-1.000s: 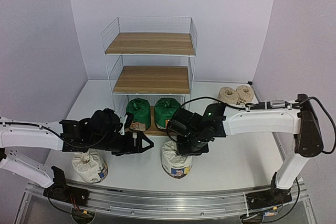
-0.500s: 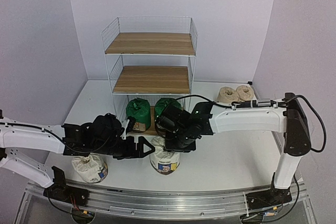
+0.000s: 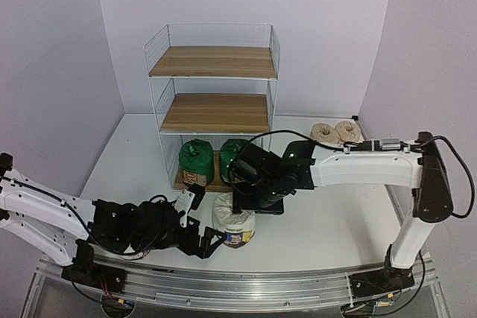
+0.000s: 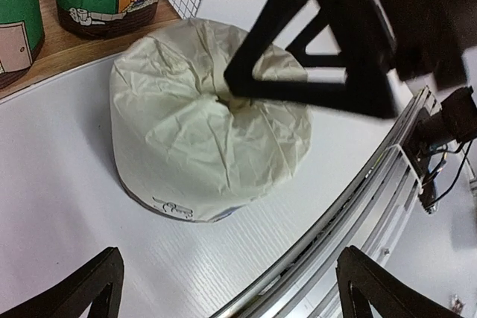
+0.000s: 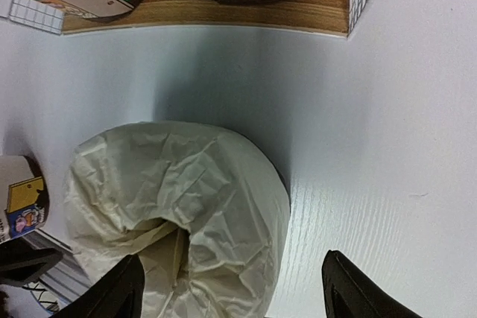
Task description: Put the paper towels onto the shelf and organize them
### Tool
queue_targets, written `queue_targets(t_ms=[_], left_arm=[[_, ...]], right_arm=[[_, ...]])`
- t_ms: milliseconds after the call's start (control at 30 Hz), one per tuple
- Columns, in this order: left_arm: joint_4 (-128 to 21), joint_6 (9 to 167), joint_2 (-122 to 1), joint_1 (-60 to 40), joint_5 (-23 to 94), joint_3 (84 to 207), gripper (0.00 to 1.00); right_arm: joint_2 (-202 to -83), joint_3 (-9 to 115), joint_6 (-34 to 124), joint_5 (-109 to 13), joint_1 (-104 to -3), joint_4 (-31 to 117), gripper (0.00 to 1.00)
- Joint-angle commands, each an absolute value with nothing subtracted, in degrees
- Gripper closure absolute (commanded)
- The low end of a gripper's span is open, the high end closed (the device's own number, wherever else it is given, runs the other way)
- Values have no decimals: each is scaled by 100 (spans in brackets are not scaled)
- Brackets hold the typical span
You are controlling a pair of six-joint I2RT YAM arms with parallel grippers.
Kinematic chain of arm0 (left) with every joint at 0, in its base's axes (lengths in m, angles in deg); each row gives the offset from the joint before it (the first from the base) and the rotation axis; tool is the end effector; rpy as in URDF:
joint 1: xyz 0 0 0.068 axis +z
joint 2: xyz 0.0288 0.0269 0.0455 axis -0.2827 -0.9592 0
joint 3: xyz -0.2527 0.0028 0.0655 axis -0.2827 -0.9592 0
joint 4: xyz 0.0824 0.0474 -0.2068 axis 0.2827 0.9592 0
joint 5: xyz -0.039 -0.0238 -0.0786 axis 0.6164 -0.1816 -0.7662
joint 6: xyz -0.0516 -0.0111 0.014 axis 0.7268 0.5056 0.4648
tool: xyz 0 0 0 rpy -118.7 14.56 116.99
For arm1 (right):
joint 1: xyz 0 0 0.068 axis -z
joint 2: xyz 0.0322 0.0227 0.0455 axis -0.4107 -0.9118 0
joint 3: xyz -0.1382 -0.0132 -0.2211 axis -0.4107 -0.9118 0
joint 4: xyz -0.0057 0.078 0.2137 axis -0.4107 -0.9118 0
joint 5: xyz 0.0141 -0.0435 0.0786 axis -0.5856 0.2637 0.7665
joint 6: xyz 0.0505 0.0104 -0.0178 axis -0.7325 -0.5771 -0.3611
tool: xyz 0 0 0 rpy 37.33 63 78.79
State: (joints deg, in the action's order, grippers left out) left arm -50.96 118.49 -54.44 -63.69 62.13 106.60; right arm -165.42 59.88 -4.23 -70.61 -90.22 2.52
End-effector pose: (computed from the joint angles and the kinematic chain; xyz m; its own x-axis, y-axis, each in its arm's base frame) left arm 0.0498 -0.2171 0.2091 -0.6735 0.1627 -0.7210 0.5923 0.7024 -0.3947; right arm 0.1496 0.3127 0.2390 -0.8963 -0.0393 -0.4417 -0.1645 0.9544 0.2490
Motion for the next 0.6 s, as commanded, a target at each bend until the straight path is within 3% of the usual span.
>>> queue_targets(t_ms=[0,267,567], left_arm=[[-6171,11227,-5706,-6855,7559,10305,0],[-6631,11678,-7072,-7474,9295,10611,0],[-7706,11179,-8174,-7483,9134,10912,0]], right_arm=[[-15772,5835,-282,-7099,-9035,257,20],[-14483,4874,-503,-7652,-9041,259,12],[-14039,4422,-728,-7968,-9017,257,4]])
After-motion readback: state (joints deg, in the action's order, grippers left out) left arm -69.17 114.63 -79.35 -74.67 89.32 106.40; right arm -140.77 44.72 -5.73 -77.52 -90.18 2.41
